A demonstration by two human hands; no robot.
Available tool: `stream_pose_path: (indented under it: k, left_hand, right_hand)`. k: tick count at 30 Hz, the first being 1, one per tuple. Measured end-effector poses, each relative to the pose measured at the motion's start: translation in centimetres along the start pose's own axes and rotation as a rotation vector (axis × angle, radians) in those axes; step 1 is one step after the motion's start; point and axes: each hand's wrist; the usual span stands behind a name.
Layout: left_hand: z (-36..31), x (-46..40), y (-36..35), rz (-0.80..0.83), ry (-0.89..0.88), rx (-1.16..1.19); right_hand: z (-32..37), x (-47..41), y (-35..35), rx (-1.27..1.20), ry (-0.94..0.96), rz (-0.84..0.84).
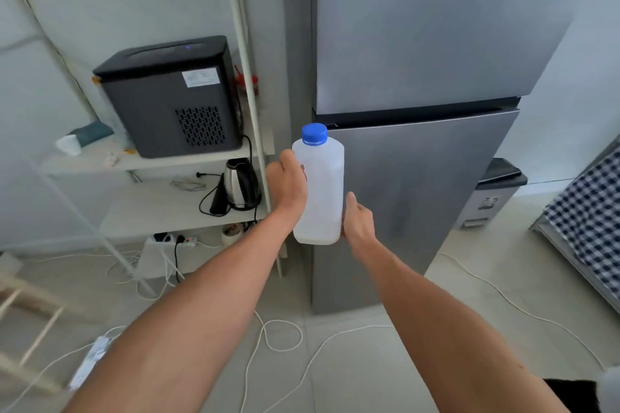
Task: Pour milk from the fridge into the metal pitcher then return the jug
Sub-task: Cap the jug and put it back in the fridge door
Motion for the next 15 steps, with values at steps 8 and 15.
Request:
stream_pose_path:
  k: [8,15]
  left_hand:
    - [0.8,-1.0,0.8,-0.007,-0.034,0.004]
    - [0.9,-2.2,1.5,0.001,-0.021,-0.022]
  right_hand:
    - [12.1,-2.8,-0.3,0.207,0.489,-0.123]
    - [16.2,-5.8,-3.6,0.447,0.498,-0.039]
Point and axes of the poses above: each hand's wrist, its own x-axis away from the middle knuckle, its own y-axis out of the back of the hand, z = x × y, and after that the axes turned 7 degrees about -z, right-handed
